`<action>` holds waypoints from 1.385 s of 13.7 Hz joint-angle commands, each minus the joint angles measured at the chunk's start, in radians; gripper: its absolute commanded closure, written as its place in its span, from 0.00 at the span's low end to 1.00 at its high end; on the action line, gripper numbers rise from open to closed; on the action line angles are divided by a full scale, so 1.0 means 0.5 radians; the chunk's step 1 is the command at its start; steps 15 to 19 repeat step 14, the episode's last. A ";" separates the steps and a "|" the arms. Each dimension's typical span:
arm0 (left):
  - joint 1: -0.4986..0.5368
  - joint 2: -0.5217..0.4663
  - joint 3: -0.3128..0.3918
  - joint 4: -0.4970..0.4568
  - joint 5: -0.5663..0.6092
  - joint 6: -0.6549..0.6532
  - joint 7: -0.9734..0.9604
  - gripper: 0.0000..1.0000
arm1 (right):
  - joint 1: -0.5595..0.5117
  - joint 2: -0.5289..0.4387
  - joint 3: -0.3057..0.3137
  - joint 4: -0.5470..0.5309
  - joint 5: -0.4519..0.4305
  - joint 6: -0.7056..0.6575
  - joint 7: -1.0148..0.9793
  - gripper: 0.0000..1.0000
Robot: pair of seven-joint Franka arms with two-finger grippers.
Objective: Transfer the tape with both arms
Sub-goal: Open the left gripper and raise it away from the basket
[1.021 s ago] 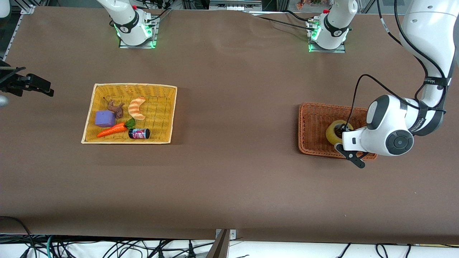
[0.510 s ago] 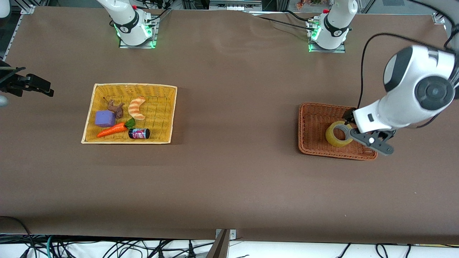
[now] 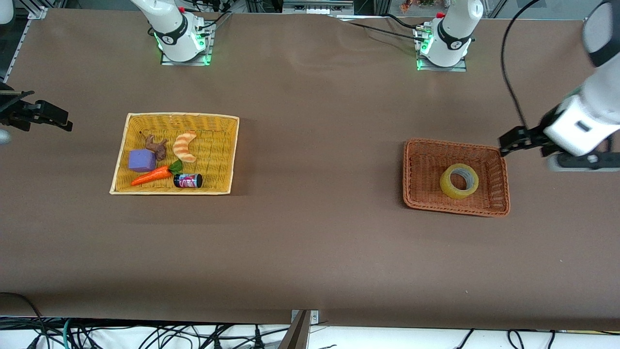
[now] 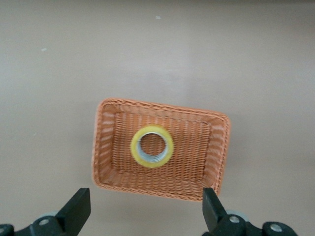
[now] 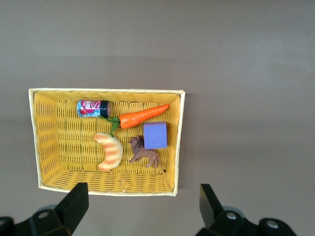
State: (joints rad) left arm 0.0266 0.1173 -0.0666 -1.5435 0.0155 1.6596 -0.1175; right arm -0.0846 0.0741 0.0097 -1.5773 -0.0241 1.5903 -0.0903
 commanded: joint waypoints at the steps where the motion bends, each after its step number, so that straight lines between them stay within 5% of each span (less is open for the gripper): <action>1: -0.188 -0.252 0.176 -0.277 -0.046 0.031 -0.038 0.00 | -0.009 0.018 0.005 0.044 0.027 -0.008 -0.028 0.00; 3: -0.191 -0.388 0.173 -0.471 -0.046 0.107 -0.035 0.00 | -0.009 0.018 0.005 0.044 0.027 -0.008 -0.028 0.00; 19: -0.167 -0.317 0.176 -0.383 -0.046 0.080 0.149 0.00 | -0.009 0.018 0.005 0.044 0.024 -0.005 -0.037 0.00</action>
